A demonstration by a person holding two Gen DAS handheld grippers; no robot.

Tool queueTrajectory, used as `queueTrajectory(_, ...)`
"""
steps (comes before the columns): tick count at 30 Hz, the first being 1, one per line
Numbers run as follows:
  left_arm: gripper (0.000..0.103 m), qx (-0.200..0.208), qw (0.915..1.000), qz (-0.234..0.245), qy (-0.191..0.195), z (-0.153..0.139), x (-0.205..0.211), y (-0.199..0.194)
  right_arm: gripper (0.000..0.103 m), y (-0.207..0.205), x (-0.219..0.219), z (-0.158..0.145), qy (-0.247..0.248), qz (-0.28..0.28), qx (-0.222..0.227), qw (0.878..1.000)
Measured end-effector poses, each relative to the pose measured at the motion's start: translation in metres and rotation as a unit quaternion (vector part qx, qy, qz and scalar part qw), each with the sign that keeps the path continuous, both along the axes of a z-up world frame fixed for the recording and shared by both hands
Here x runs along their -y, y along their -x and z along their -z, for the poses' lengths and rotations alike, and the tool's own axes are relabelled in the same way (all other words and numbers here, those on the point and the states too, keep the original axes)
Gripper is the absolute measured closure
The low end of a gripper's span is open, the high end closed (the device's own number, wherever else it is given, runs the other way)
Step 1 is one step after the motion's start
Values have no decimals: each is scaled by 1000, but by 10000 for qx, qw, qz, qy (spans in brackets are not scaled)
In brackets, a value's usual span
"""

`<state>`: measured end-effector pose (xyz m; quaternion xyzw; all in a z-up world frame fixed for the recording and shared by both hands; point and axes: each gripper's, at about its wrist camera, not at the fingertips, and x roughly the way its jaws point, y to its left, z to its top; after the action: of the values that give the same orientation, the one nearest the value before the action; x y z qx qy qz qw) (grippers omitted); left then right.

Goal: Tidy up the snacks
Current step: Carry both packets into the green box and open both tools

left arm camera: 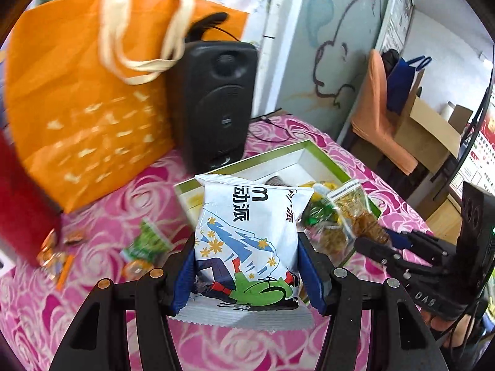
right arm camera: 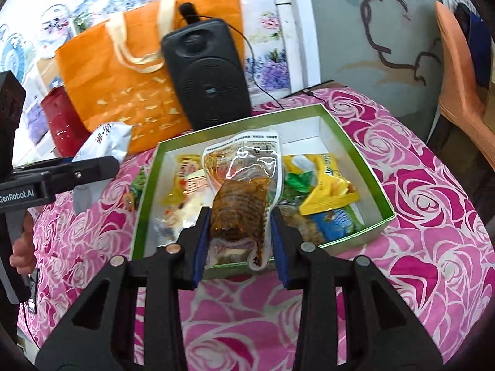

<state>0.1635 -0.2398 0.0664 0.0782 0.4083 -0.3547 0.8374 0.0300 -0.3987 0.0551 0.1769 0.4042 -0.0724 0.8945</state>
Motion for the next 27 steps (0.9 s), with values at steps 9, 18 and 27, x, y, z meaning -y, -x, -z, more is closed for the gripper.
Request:
queueTrajectory(9,42,-65,9999,38,-156,17,54,-36,64,-28,21,13,-7,24,-4,10000)
queueTrajectory(18,31,-204,9993,-3,-317,48,68,-63,34,-66,7,42,273,-536,-318,9977)
queueTrajectory(27,16,183,9984,-318,-429,37,42,-54,1,-51,-4,21,686,-423,-50,9967)
